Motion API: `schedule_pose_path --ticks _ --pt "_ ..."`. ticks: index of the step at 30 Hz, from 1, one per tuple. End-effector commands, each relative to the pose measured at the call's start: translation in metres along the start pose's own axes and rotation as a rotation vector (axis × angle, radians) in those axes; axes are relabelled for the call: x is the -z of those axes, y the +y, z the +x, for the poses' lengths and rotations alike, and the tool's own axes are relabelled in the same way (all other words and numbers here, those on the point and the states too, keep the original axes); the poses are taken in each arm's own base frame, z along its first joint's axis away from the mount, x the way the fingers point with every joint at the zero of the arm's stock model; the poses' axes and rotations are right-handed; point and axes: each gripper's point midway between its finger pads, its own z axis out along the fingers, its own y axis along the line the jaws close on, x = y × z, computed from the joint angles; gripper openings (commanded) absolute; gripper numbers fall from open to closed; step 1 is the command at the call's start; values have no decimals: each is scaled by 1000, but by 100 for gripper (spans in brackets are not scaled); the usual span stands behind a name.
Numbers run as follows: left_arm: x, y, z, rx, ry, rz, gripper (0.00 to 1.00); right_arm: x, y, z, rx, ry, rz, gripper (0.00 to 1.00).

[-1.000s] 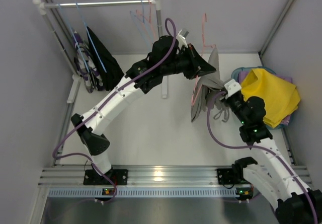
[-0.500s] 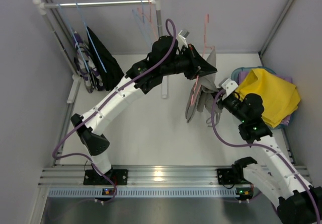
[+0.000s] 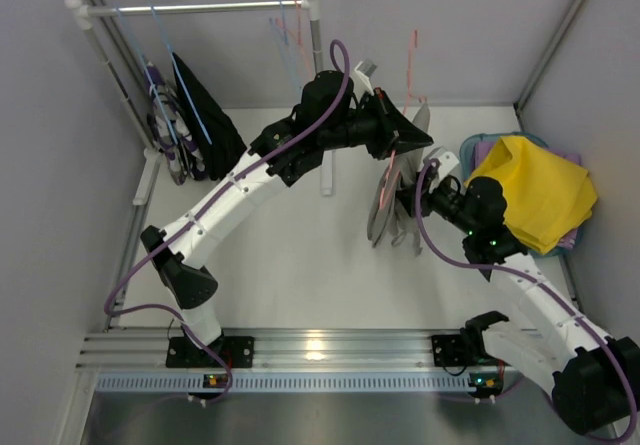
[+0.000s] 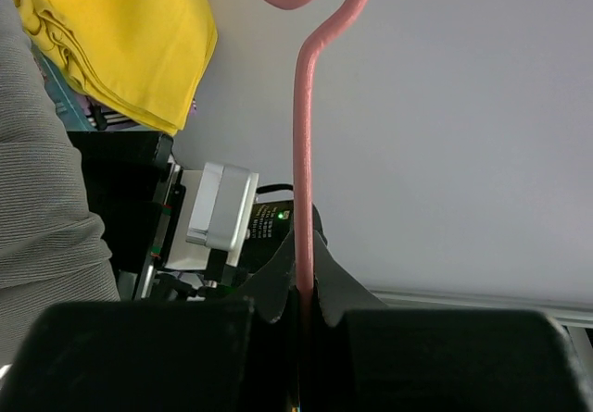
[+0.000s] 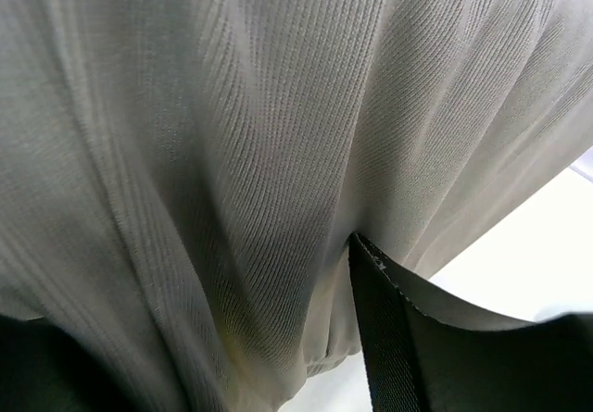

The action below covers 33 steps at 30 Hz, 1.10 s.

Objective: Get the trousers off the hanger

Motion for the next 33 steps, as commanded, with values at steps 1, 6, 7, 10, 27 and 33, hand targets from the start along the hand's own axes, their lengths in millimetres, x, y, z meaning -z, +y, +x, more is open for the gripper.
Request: schedule_pose_path --ticks 1,6,7,10,27,33 --pt "27 -73 -12 -63 -57 223 0 -9 -5 -50 17 -139 20 54" --pt "27 -75 -9 -39 -41 233 0 -16 -18 -59 -39 -173 86 49" --pt "28 -78 -7 -32 -34 239 0 -19 -20 -63 -46 -189 86 47" --pt "29 -79 -5 -13 -26 243 0 -23 -27 -73 -82 -213 116 27" --pt "32 -44 -29 -57 -94 150 0 24 -64 -121 -122 -273 260 0" --pt "26 -14 -37 -76 -103 82 0 45 -71 -138 -112 -302 279 0"
